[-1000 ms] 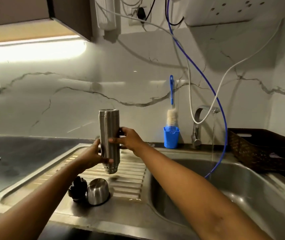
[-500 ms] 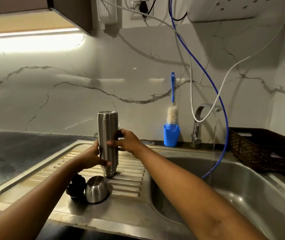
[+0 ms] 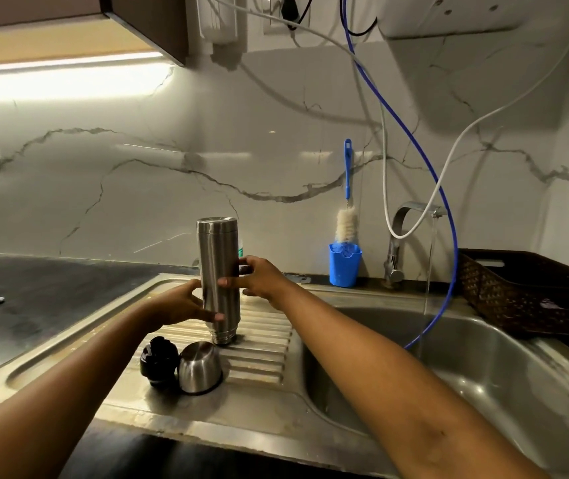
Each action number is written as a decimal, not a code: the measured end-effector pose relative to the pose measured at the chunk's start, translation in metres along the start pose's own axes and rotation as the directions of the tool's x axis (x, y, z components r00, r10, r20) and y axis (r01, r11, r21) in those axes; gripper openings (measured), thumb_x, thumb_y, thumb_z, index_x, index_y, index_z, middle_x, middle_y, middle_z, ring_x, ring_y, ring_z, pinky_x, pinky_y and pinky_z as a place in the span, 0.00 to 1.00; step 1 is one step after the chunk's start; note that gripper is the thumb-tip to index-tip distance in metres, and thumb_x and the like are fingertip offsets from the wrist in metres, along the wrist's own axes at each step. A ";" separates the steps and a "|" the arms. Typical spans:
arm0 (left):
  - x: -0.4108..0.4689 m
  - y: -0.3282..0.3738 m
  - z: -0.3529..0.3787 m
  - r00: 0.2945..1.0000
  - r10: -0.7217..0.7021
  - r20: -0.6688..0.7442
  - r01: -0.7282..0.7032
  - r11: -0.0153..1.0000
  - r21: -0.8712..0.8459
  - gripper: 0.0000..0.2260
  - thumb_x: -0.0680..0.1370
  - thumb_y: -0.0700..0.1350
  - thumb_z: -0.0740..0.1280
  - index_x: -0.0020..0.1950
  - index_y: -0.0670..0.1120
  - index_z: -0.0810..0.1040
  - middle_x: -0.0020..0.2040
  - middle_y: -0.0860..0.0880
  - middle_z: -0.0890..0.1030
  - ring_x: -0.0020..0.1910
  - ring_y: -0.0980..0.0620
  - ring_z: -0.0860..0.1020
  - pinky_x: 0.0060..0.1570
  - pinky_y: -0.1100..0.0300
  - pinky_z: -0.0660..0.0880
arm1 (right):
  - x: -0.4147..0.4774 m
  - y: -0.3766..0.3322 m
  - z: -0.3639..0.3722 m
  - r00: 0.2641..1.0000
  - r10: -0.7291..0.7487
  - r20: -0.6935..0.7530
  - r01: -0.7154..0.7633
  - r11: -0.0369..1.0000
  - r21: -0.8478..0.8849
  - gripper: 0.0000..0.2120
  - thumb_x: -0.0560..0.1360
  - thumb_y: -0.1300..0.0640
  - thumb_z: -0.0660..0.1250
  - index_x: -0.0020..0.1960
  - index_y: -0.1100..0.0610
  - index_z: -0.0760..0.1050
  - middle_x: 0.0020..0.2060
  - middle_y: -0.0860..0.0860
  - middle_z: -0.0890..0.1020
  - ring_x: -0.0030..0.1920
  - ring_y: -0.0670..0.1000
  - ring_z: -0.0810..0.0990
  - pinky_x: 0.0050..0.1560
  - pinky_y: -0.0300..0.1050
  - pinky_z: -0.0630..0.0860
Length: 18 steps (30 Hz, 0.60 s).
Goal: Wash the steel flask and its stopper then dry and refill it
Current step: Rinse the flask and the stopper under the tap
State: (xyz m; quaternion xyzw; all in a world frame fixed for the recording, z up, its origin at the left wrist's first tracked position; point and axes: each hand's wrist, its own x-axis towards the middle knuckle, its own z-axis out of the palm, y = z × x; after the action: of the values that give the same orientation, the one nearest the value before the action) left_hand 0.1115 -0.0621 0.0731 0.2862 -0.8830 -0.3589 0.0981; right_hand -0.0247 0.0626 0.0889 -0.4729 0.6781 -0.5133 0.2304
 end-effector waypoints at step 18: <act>-0.092 -0.034 -0.003 0.991 0.132 0.002 -0.107 0.795 0.597 0.24 0.72 0.61 0.68 0.67 0.58 0.71 0.74 0.55 0.64 0.73 0.54 0.62 0.73 0.44 0.48 | -0.096 0.037 0.064 0.992 0.078 0.100 -0.047 0.960 -0.277 0.34 0.65 0.57 0.78 0.68 0.53 0.69 0.63 0.50 0.75 0.62 0.50 0.73 0.60 0.41 0.70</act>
State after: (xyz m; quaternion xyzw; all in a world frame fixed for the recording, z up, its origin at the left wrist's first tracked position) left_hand 0.2029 -0.0307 0.0547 0.2532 -0.9651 -0.0506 0.0434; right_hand 0.0547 0.1173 0.0147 -0.5060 0.7435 -0.3803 0.2157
